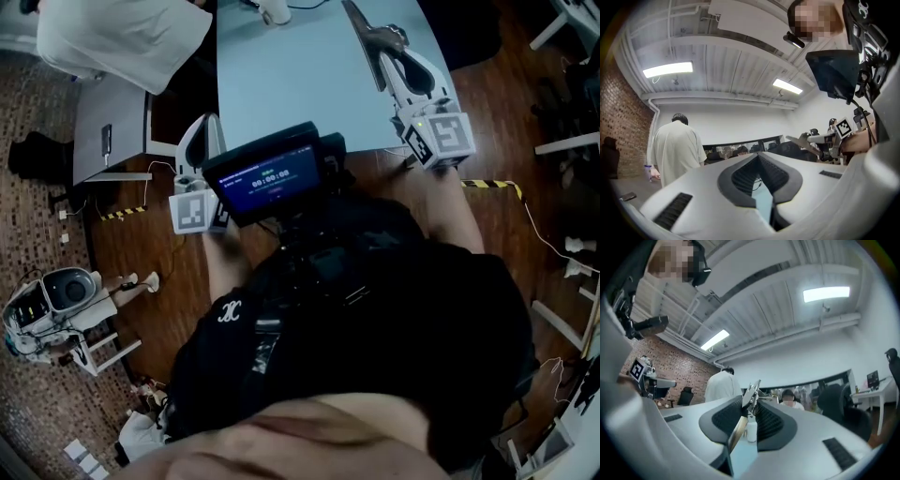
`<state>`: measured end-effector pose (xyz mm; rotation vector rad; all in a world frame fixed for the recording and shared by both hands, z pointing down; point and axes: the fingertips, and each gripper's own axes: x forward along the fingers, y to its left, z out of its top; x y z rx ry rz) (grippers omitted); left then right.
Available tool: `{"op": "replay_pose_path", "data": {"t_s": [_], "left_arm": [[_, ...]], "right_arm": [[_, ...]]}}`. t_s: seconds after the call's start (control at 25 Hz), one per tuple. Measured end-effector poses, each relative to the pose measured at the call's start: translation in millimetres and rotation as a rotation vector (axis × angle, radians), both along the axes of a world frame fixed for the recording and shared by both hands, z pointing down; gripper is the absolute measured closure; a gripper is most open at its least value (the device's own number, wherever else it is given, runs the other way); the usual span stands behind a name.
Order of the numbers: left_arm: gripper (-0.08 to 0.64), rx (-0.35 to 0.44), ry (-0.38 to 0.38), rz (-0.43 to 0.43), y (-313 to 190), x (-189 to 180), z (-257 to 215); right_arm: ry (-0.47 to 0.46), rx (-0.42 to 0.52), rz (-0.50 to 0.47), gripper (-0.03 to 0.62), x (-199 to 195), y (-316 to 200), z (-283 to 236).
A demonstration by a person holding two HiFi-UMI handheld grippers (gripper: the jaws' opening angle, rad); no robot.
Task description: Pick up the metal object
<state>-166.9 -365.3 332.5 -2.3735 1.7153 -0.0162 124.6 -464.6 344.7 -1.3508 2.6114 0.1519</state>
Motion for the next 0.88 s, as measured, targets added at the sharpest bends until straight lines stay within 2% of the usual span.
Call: {"op": "replay_pose_path", "data": {"t_s": [0.08, 0.16, 0.32, 0.44, 0.6, 0.88], "left_arm": [[0.549, -0.001, 0.005, -0.003, 0.3, 9.5, -2.9], [0.549, -0.004, 0.014, -0.008, 1.3, 20.0, -7.1], [0.549, -0.004, 0.023, -0.02, 4.3, 36.4, -13.6], [0.549, 0.013, 0.015, -0.03, 8.1, 44.0, -11.5], [0.549, -0.016, 0.007, 0.002, 15.2, 65.1, -10.3], [0.549, -0.013, -0.008, 0.041, 23.5, 65.3, -7.4]], "right_arm": [[0.01, 0.127, 0.036, 0.508, 20.4, 17.8, -39.7], [0.037, 0.212, 0.062, 0.508, 37.9, 33.3, -66.9], [0.074, 0.287, 0.089, 0.515, 60.1, 56.1, -91.1], [0.068, 0.262, 0.076, 0.534, 72.6, 62.9, -84.7], [0.032, 0.189, 0.04, 0.543, 69.7, 62.8, -60.4], [0.016, 0.219, 0.047, 0.548, 57.0, 86.9, -62.9]]}}
